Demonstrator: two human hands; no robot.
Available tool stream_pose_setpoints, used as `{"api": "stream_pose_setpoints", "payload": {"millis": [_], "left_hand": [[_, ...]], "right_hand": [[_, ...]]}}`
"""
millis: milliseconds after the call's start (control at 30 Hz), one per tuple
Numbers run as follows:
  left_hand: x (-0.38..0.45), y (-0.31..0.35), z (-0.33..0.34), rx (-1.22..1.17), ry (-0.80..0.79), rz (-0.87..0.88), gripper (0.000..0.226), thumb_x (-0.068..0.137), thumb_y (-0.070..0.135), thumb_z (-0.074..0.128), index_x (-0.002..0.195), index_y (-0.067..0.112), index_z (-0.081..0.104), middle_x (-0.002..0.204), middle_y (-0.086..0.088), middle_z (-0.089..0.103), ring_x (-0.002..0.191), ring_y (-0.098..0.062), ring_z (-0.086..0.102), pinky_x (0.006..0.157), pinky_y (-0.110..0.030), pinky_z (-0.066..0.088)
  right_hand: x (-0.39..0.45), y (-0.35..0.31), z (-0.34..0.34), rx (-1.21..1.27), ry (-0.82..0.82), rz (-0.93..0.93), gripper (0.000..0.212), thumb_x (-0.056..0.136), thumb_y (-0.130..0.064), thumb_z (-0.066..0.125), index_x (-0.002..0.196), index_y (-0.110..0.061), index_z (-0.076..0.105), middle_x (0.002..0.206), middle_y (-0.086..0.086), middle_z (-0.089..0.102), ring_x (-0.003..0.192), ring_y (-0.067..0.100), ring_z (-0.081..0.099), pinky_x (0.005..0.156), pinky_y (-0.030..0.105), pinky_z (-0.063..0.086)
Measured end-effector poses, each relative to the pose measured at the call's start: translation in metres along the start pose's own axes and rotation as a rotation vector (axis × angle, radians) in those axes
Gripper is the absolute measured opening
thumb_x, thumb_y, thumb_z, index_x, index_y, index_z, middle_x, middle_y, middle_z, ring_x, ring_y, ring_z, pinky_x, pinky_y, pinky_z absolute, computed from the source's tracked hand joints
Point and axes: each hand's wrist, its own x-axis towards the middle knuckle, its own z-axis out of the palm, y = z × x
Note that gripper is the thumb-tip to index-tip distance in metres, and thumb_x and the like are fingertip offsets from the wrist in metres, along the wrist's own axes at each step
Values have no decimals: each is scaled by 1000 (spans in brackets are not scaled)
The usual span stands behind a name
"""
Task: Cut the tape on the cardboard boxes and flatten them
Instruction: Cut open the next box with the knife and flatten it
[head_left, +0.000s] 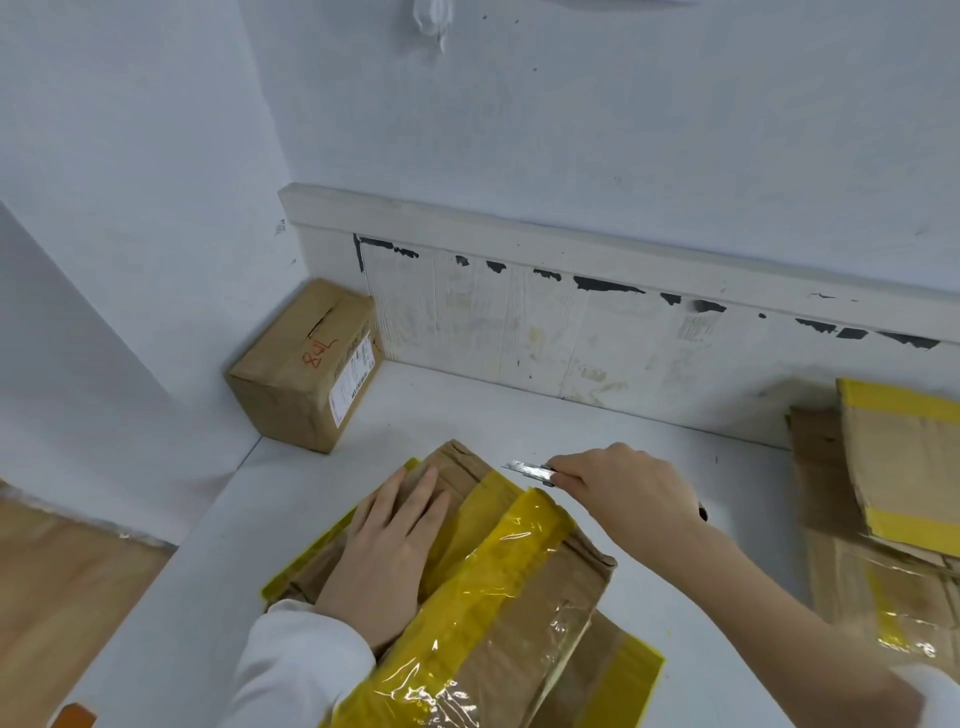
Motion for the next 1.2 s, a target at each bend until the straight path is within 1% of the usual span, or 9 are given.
{"api": "stream_pose_setpoints", "payload": {"millis": [200, 300, 367, 400, 500, 567, 667, 967, 1200], "left_hand": [[1, 1, -5, -23, -56, -36, 85, 54, 52, 83, 126, 16, 58, 141, -10, 46, 123, -37, 50, 97, -44, 41], [2, 0, -5, -25, -34, -28, 85, 48, 52, 86, 121, 18, 61, 134, -11, 54, 119, -35, 54, 91, -44, 46], [3, -1, -2, -100, -17, -14, 87, 70, 53, 73, 141, 27, 30, 154, -8, 14, 139, -34, 18, 109, -46, 20], [3, -1, -1, -111, 3, 2, 86, 71, 52, 73, 141, 27, 29, 154, -9, 12, 139, -35, 16, 109, -47, 19], [0, -1, -2, -129, -50, -42, 81, 44, 44, 91, 114, 11, 67, 124, -14, 61, 110, -39, 59, 83, -48, 49], [0, 0, 1, -193, -33, -39, 80, 63, 40, 84, 131, 11, 53, 144, -15, 41, 130, -43, 38, 101, -55, 32], [1, -5, 15, -234, -48, -70, 78, 89, 48, 54, 149, 23, 12, 156, -1, -10, 144, -27, -13, 110, -36, -12], [1, -7, 18, -170, -121, -68, 81, 88, 63, 38, 149, 29, -3, 154, 4, -23, 143, -19, -20, 115, -33, -7], [2, -6, 15, -163, -151, -70, 81, 89, 63, 37, 149, 28, -4, 154, 3, -23, 142, -18, -21, 116, -33, -4]], "right_hand": [[15, -3, 14, -16, -5, -38, 32, 102, -41, 27, 114, -30, 55, 84, -5, 51, 76, 16, 53, 50, 21, 28], [22, 5, 16, 52, -26, -95, 32, 102, -41, 28, 111, -32, 57, 70, -11, 43, 67, 10, 48, 48, 19, 26], [27, 14, 16, 144, -58, -177, 32, 101, -41, 30, 110, -33, 59, 63, -14, 40, 59, 3, 42, 51, 19, 30], [29, 18, 16, 204, -80, -209, 31, 101, -41, 31, 109, -32, 60, 62, -14, 41, 58, 3, 41, 54, 21, 34], [29, 26, 22, 337, -112, -246, 30, 101, -36, 34, 104, -26, 62, 59, -11, 44, 55, 3, 41, 59, 25, 36], [26, 31, 28, 357, -110, -252, 31, 101, -36, 34, 102, -23, 62, 58, -10, 44, 54, 4, 40, 57, 23, 33], [18, 39, 33, 339, -105, -240, 31, 101, -38, 33, 103, -24, 61, 57, -9, 43, 53, 5, 40, 54, 21, 30], [-2, 49, 38, 253, -110, -241, 31, 102, -38, 30, 116, -30, 56, 80, -5, 61, 63, 8, 46, 59, 24, 36], [-18, 57, 41, 295, -102, -220, 25, 101, -37, 33, 104, -35, 58, 55, -12, 42, 50, 2, 41, 49, 16, 26]]}}
